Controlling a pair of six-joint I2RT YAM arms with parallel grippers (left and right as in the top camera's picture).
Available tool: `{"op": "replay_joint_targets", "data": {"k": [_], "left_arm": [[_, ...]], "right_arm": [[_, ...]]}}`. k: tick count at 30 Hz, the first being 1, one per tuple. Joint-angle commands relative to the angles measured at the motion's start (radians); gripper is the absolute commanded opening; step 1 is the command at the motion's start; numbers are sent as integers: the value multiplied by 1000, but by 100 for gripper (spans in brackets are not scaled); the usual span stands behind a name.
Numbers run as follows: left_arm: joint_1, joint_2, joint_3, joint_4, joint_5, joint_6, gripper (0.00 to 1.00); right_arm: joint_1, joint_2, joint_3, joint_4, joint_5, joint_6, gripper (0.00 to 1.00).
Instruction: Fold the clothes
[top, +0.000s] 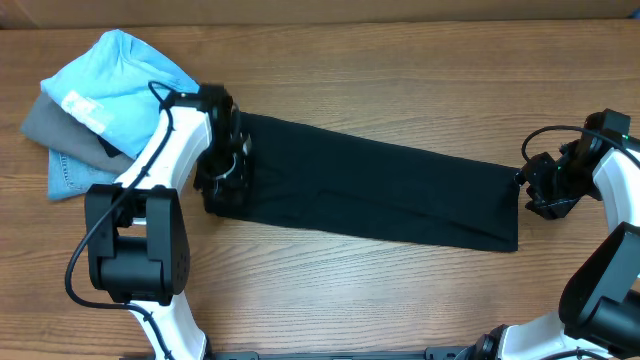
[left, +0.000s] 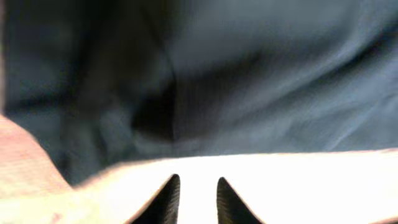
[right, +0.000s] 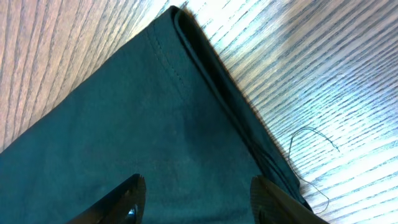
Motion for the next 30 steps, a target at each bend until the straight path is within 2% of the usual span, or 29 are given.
{"op": "replay_joint_targets", "data": {"k": [1, 5, 13, 18, 20, 30], "left_arm": [[5, -21, 36, 42, -59, 19, 30], [5, -15, 19, 97, -76, 41, 34], [6, -13, -44, 158, -90, 64, 34], [5, -14, -48, 153, 12, 71, 10], [5, -14, -47, 148, 61, 71, 4], [5, -14, 72, 16, 149, 97, 4]], "right_arm": [[-1, -32, -5, 3, -10, -7, 57], [-1, -32, -5, 1, -10, -7, 57], [-1, -32, -5, 3, -10, -7, 57], [-1, -32, -5, 2, -10, -7, 57], [-1, -32, -5, 2, -10, -7, 57], [-1, -32, -5, 5, -10, -7, 57]]}}
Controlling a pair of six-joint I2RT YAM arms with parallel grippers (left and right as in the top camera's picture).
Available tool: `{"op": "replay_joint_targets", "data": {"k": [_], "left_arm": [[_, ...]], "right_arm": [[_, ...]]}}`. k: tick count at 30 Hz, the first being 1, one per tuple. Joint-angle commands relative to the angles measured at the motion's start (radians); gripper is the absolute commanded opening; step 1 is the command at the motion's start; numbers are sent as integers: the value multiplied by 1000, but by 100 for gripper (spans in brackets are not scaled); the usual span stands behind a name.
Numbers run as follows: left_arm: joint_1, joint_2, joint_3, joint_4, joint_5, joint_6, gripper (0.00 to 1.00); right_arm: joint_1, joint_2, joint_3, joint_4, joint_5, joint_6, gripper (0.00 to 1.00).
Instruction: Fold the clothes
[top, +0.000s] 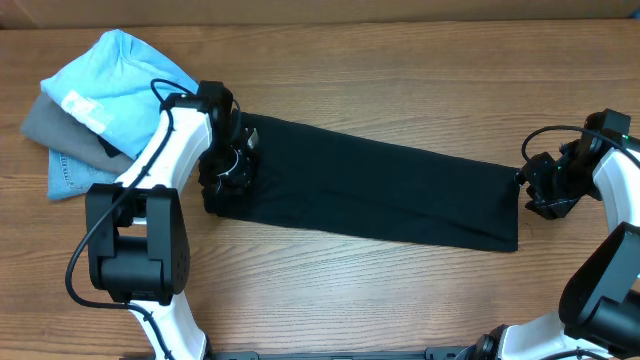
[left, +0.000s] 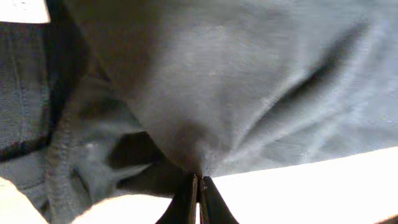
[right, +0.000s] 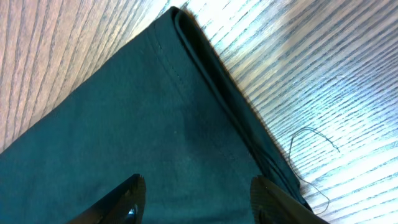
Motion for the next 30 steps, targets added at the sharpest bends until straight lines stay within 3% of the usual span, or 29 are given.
{"op": "replay_joint_targets", "data": {"k": [1, 15, 24, 25, 27, 30], "left_arm": [[5, -14, 101, -47, 66, 29, 4], [-12, -14, 170, -154, 101, 40, 4], [-15, -14, 169, -170, -118, 35, 4], [-15, -14, 169, -166, -135, 33, 6], [-15, -14, 169, -157, -180, 11, 25], [-15, -14, 169, -133, -218, -14, 47]], "right_arm": [[-1, -32, -5, 3, -9, -8, 57], [-1, -32, -5, 7, -9, -8, 58], [-1, -32, -5, 11, -9, -8, 58], [-1, -32, -5, 11, -9, -8, 58], [-1, -32, -5, 11, -10, -8, 57], [-1, -32, -5, 10, -10, -8, 58]]}}
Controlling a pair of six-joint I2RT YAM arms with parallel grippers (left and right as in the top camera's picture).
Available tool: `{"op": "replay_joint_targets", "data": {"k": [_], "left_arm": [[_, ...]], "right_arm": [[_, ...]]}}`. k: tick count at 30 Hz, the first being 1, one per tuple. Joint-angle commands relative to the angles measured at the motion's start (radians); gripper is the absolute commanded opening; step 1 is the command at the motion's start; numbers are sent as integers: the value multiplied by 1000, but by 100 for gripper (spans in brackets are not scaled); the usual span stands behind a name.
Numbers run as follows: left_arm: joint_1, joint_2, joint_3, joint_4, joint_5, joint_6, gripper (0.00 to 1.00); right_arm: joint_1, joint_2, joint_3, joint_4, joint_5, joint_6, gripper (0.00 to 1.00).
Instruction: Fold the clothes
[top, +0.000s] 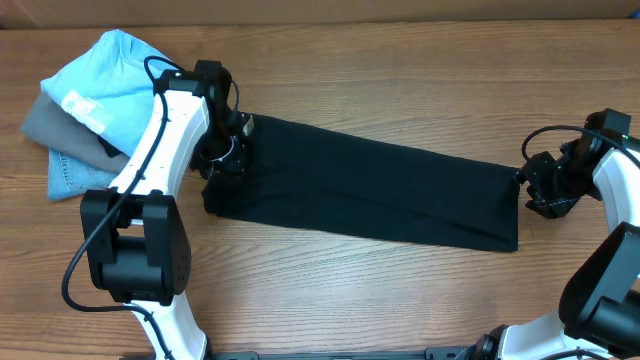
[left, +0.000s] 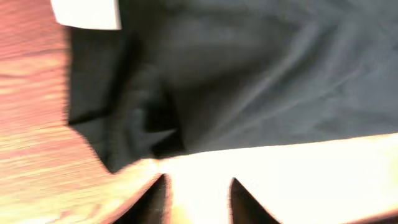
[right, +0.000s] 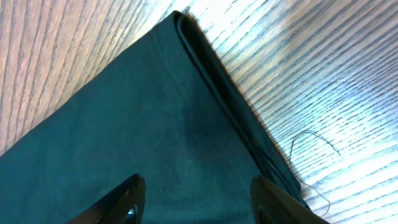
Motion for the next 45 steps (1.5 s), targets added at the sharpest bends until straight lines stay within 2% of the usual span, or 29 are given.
{"op": "replay_joint_targets", "data": {"k": [1, 6, 11, 14, 17, 20, 25, 31, 38, 42, 45], "left_arm": [[-6, -14, 14, 14, -68, -19, 48], [-12, -14, 14, 25, -23, -2, 42], [-45, -14, 14, 36, 212, 155, 32], [-101, -14, 13, 34, 230, 218, 31], [-176, -14, -4, 48, 177, 273, 32], [-273, -14, -58, 108, 65, 262, 34], [-367, -14, -145, 211, -3, 214, 40], [-386, -14, -220, 289, -105, 139, 45], [-383, -14, -274, 340, -106, 137, 43], [-384, -14, -295, 359, -106, 137, 37], [-386, -14, -308, 360, -103, 135, 19]], "right_arm": [[-1, -32, -5, 1, -9, -7, 58], [-1, -32, -5, 0, -9, -7, 59], [-1, -32, -5, 8, -9, -3, 59], [-1, -32, -5, 8, -9, -3, 59], [-1, -32, -5, 8, -9, -3, 59], [-1, -32, -5, 7, -9, -3, 59], [-1, -32, -5, 7, -9, -3, 60], [-1, -32, -5, 7, -9, -3, 60], [-1, -32, -5, 7, -9, -3, 60], [-1, -32, -5, 6, -9, -3, 59], [-1, -32, -5, 6, -9, -3, 60]]}}
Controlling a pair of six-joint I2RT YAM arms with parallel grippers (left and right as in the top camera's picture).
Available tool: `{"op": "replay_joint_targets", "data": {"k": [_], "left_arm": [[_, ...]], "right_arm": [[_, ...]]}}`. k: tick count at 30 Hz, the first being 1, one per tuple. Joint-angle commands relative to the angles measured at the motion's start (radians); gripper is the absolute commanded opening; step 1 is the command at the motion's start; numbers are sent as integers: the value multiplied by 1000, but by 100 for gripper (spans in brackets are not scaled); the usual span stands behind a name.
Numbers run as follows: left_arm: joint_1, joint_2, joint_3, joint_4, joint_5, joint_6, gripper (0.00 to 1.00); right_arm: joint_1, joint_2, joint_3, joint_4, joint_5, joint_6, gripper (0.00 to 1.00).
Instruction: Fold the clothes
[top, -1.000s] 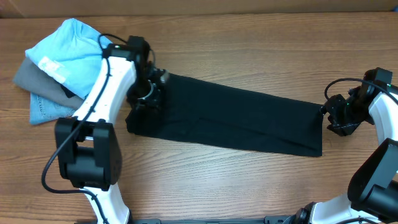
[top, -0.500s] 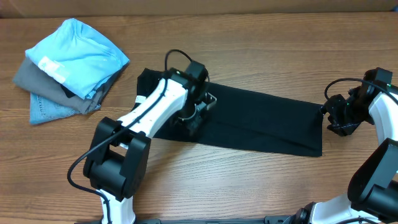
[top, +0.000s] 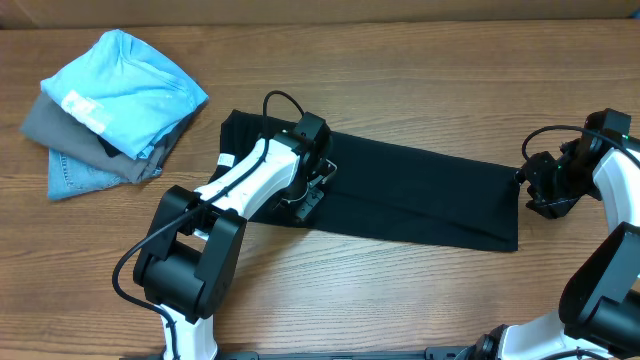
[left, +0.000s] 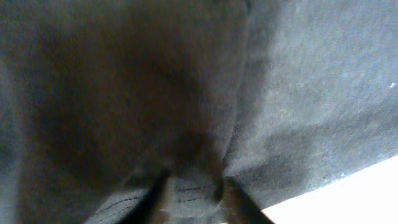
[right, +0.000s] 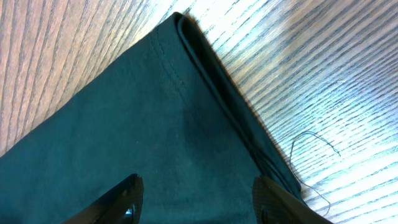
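A long black garment (top: 420, 190) lies flat across the table, slanting from upper left to lower right, with a white label (top: 226, 160) showing at its left end. My left gripper (top: 312, 192) is down on its left-middle part. In the left wrist view the gripper (left: 193, 186) has its fingers spread, with a stitched seam of the dark cloth (left: 298, 93) bunched between them. My right gripper (top: 530, 190) stands open at the garment's right end. In the right wrist view the gripper (right: 196, 193) hangs just over the hemmed corner (right: 155, 112), holding nothing.
A pile of folded clothes (top: 110, 95), light blue on top of grey and denim, sits at the back left. A loose thread (right: 314, 146) trails off the garment's right corner onto the wooden table (top: 400, 300). My left arm lies across the garment's lower left part.
My left gripper has moved from the garment's left end to a spot further right, and cloth now sits between its fingers. The label end is uncovered. The right gripper has not moved.
My left gripper was at the garment's left end, nearly shut, then shut on a pinch of cloth there, then open beside that end. Now it is further along the garment. The right gripper has stayed open at the right corner throughout.
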Motion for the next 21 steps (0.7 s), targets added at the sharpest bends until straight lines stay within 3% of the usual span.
{"op": "replay_joint_targets", "data": {"k": [1, 3, 15, 21], "left_arm": [[3, -14, -14, -2, -7, -11, 10], [3, -14, -11, -4, -6, -23, 4], [3, -14, 201, -167, 54, -37, 4], [-3, -14, 209, -169, 65, -34, 4]], "right_arm": [[-1, -32, -5, 4, -9, -4, 59], [-1, -32, -5, 4, -9, -4, 60], [-1, -32, -5, 4, -9, -4, 59], [-1, -32, -5, 5, -9, -4, 60]]}}
